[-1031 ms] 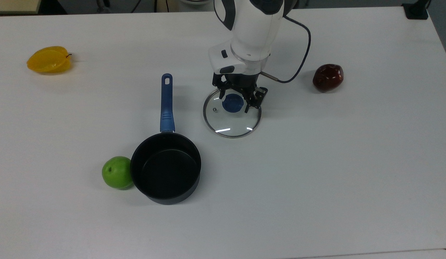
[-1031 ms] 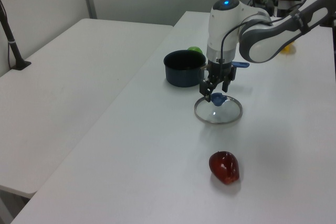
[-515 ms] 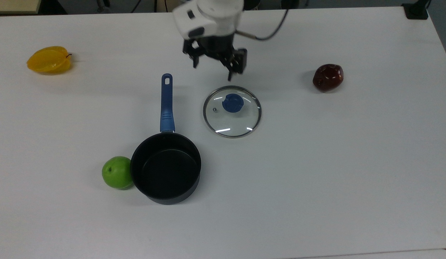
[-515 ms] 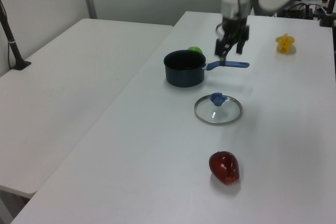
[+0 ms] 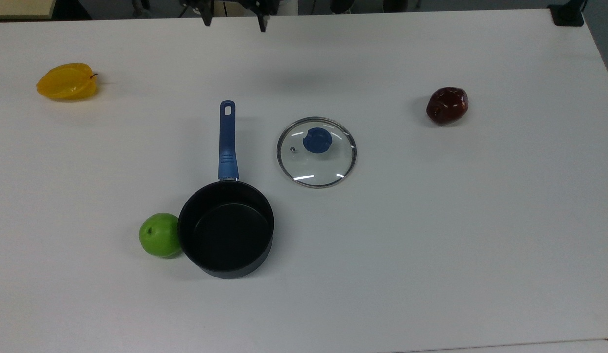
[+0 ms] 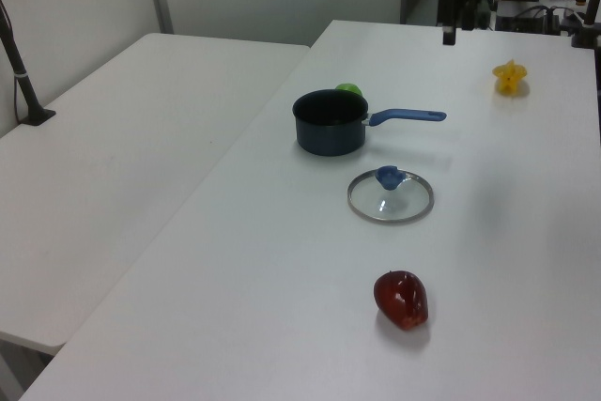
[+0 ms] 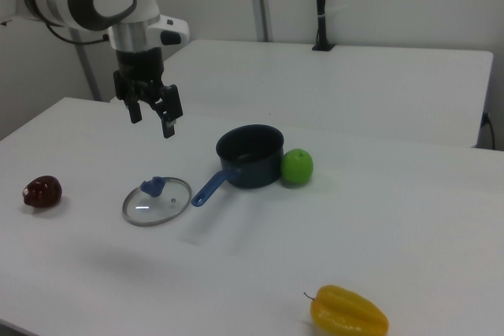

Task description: Open lid

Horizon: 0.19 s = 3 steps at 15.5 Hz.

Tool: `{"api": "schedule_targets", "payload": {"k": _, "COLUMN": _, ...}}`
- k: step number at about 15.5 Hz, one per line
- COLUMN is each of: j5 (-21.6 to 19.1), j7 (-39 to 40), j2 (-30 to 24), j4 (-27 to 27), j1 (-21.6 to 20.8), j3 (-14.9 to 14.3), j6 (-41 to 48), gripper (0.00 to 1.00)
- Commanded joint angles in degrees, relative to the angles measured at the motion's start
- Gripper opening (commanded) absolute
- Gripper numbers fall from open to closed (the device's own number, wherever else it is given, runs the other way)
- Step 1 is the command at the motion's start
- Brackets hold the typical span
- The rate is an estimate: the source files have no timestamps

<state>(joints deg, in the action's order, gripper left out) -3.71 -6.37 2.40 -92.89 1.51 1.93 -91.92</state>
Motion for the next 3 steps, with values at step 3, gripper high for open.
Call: {"api": "schedule_targets", "payload": {"k": 3, "j5": -0.4, "j7": 1.1, "j2": 0.2, "j4": 1.5, "j1": -0.4, "j3": -0.5, "j6": 2.3, "gripper": 1.0}}
